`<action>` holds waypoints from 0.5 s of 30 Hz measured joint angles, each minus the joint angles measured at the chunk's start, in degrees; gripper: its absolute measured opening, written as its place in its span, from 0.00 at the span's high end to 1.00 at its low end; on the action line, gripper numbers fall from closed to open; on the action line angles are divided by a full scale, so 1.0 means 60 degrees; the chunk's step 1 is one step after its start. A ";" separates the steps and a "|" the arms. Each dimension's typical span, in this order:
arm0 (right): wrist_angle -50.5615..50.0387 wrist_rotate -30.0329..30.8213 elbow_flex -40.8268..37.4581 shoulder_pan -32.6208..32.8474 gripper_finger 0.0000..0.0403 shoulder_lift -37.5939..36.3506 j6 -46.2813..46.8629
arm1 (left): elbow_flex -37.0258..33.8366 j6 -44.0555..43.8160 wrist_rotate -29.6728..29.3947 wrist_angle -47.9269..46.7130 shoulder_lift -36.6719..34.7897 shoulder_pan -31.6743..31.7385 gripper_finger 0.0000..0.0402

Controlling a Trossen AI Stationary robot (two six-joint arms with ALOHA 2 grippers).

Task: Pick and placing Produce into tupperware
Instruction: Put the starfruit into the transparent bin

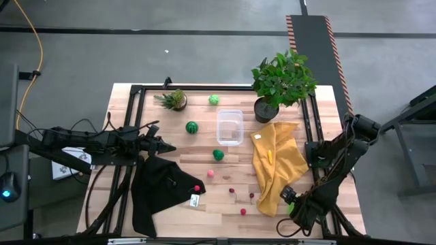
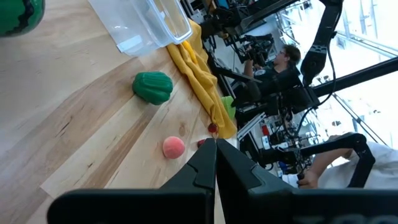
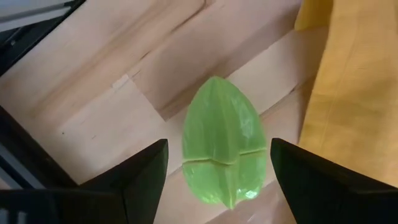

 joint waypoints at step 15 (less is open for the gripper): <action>0.0437 -0.0177 -0.0240 -0.0071 0.32 0.0004 -0.0030 | 0.0000 0.0003 0.0000 0.0000 -0.0003 0.0000 1.00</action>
